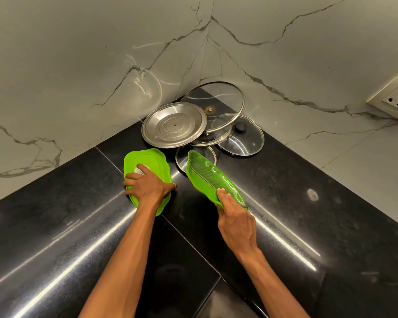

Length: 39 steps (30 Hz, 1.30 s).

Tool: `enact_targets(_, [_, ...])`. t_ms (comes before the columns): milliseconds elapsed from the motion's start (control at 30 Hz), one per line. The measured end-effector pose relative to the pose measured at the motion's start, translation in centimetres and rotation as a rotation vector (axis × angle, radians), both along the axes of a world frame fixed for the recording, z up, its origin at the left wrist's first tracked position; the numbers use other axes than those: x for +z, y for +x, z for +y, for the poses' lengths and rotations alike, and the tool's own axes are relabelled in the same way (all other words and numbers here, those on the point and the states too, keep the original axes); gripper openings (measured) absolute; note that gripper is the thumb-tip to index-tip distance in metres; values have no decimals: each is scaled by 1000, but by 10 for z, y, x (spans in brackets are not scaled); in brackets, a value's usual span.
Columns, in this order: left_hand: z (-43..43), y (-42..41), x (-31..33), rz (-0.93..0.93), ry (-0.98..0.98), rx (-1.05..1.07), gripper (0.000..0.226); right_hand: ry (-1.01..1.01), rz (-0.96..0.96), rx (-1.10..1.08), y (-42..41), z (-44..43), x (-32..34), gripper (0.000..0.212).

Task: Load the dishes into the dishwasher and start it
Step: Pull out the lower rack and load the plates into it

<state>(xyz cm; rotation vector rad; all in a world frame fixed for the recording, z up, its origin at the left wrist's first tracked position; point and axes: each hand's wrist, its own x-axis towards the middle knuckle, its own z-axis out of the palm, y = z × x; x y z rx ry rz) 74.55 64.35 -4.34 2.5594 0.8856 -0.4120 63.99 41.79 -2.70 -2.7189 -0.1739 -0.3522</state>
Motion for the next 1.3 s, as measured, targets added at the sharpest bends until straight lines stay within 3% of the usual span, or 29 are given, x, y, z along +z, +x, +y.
enact_targets(200, [-3, -24, -8, 14, 22, -52, 133, 13, -7, 8, -4, 6, 2, 50])
enact_targets(367, [-21, -75, -12, 7, 27, -118, 129, 124, 21, -36, -2, 23, 21, 29])
enact_targets(500, [-25, -108, -14, -46, 2, -182, 120, 590, 267, -98, 12, 26, 39, 18])
enact_targets(667, [-3, -112, -15, -215, -215, 27, 88, 1506, 593, -139, 21, 14, 26, 34])
enact_targets(767, [6, -108, -17, -224, -247, 90, 69, 1821, 836, -250, 18, 13, 6, 47])
enact_targets(967, [15, -97, -20, -172, -248, 129, 61, 1959, 959, -421, 13, 39, -11, 48])
enact_targets(1300, [33, -78, -25, -58, -426, 278, 61, 1926, 920, -417, 24, 41, -12, 49])
